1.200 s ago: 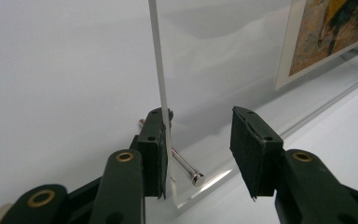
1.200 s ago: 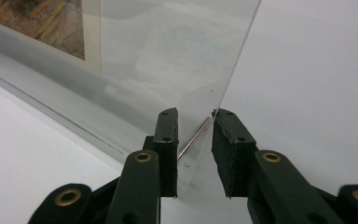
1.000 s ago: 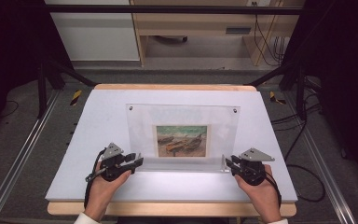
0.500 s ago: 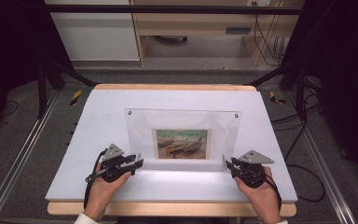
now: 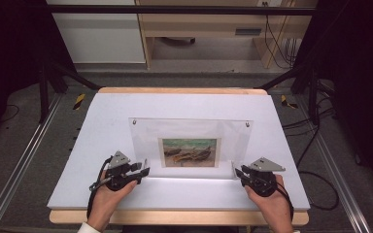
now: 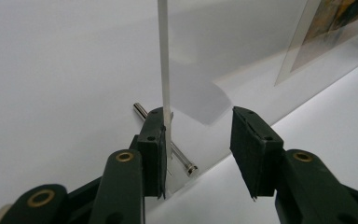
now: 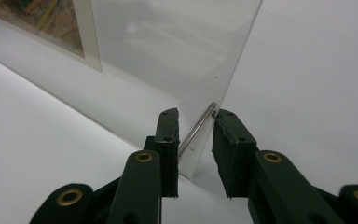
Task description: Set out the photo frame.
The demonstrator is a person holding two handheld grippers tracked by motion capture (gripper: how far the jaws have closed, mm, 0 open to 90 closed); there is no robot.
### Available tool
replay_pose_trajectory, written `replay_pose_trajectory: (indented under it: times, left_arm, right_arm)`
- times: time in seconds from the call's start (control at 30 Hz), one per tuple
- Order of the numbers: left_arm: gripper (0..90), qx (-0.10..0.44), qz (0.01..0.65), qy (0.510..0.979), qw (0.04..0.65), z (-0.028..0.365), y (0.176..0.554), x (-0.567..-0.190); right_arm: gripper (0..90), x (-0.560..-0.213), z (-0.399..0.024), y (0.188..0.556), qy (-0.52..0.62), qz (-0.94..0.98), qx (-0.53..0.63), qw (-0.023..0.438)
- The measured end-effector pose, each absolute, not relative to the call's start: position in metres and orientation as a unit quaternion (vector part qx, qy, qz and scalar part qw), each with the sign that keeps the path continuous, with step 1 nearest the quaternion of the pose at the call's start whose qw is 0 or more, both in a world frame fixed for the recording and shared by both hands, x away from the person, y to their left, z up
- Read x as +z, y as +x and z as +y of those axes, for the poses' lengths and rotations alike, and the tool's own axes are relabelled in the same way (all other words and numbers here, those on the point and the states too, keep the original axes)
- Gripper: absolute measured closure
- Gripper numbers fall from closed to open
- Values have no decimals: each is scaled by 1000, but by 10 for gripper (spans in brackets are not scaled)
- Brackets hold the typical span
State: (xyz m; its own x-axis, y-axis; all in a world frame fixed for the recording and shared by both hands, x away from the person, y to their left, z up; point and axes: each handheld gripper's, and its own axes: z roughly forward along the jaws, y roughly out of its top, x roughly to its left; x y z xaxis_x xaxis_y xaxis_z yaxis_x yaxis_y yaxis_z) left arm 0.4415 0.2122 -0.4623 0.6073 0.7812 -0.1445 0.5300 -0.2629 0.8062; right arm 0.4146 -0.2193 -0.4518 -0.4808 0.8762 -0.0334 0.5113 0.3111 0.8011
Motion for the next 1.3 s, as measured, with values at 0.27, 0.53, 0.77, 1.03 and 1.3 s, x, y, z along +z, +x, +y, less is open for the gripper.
replay_pose_trajectory:
  times: [0.27, 0.53, 0.77, 1.03, 1.3]
  left_arm:
    - [566, 145, 416, 784, 437, 212, 441, -462]
    - [568, 143, 415, 786, 435, 211, 440, -462]
    - [365, 176, 401, 793, 423, 212, 437, -459]
    - [124, 208, 408, 773, 440, 242, 439, -449]
    - [71, 243, 431, 742, 453, 288, 447, -448]
  right_arm:
    - [713, -452, -219, 414, 451, 772, 378, 240]
    - [706, -452, -220, 414, 449, 772, 378, 243]
    - [440, -451, -219, 412, 442, 773, 390, 236]
    - [138, -446, -237, 404, 446, 761, 397, 254]
    - [130, -445, -266, 405, 488, 720, 395, 295]
